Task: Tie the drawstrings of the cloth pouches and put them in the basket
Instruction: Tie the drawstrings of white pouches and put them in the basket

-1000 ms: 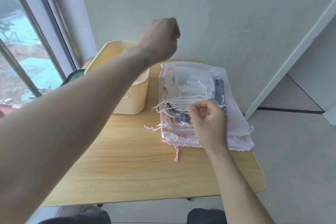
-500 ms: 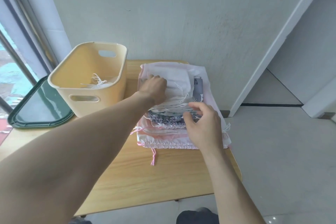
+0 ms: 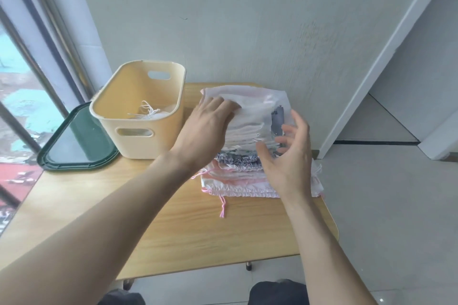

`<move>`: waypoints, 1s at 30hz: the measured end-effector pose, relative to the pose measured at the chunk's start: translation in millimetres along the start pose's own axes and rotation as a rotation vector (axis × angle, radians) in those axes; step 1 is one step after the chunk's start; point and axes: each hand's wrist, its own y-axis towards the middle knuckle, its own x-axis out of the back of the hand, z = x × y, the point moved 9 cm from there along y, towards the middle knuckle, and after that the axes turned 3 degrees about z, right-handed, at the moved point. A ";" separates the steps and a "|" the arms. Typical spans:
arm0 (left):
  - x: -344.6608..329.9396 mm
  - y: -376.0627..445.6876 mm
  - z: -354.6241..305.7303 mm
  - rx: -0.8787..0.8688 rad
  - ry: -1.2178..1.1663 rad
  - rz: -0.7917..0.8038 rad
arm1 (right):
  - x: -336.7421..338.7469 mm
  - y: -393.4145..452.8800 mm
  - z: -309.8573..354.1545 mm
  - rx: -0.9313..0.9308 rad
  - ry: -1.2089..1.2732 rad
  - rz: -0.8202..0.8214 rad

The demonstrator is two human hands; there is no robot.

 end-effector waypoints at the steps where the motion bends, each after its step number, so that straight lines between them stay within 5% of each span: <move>1: 1.4 -12.4 -4.2 -0.009 -0.034 0.025 | -4.4 -0.9 2.4 0.022 -0.011 0.027; 8: 16.6 -83.0 26.3 0.262 -0.205 0.040 | -48.7 -15.1 23.4 0.250 -0.146 0.335; 12: 18.5 -115.3 58.3 0.516 -0.285 0.101 | -72.6 -35.2 25.2 0.173 -0.107 0.540; 16: 21.6 -130.2 65.5 0.529 -0.265 0.229 | -85.7 -46.3 16.4 0.127 -0.144 0.707; 21: 34.9 -135.1 79.0 0.538 -0.192 0.181 | -78.4 -46.2 13.4 0.048 -0.064 0.644; 26: 41.6 -136.5 80.9 0.540 -0.122 0.202 | -66.8 -38.2 19.8 0.194 -0.201 0.483; 30: 42.2 -138.8 85.6 0.585 -0.160 0.247 | -58.4 -34.9 9.0 0.084 -0.140 0.499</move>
